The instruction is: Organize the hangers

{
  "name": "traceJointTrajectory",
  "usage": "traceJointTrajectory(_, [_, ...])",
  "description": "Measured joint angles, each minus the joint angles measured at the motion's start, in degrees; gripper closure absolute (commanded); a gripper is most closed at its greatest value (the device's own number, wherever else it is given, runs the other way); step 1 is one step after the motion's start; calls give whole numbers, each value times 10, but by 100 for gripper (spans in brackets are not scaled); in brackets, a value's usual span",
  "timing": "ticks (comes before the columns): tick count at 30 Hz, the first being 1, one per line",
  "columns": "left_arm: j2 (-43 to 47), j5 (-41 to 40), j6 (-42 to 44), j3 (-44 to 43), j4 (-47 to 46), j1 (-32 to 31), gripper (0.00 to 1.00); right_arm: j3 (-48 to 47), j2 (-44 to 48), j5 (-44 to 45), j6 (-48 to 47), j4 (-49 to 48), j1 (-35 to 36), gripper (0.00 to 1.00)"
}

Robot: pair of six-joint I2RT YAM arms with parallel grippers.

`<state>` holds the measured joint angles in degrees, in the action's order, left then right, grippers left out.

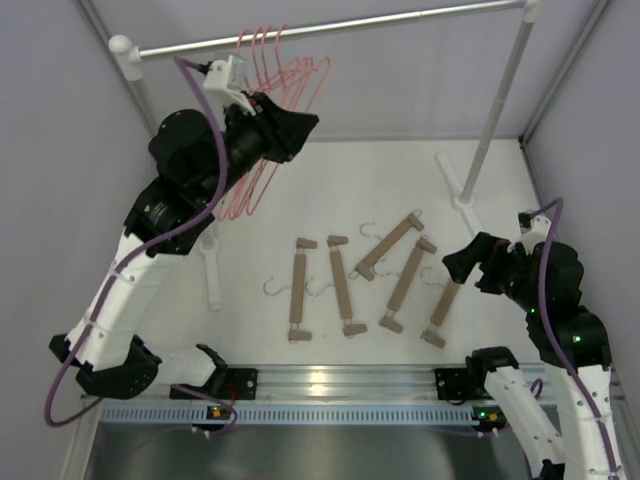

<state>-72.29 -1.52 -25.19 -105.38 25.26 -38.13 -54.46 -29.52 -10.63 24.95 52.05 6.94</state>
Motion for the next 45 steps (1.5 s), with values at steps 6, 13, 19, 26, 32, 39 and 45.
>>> traceJointTrajectory(6, [-100, 12, 31, -63, -1, -58, 68, -20, -21, 0, -3, 0, 0, 1])
traceJointTrajectory(13, [-155, -36, 74, -66, -51, -65, 67, -58, -58, 0, -4, -2, 0, 1])
traceJointTrajectory(19, [-211, -98, 126, -66, -129, -65, 65, -83, -92, -3, -4, -4, 0, 1])
traceJointTrajectory(26, [-261, -175, 188, -66, -183, -63, 64, -99, -103, -5, -8, -6, 0, 0])
traceJointTrajectory(32, [-267, -221, 222, -66, -203, -45, 64, -99, -103, -7, -15, -6, 0, 0])
traceJointTrajectory(39, [-257, -252, 236, -34, -244, -19, 64, -99, -104, -12, -19, -6, 0, 1])
traceJointTrajectory(45, [-239, -265, 250, 1, -252, 3, 64, -99, -105, -17, -20, -6, 0, 1])
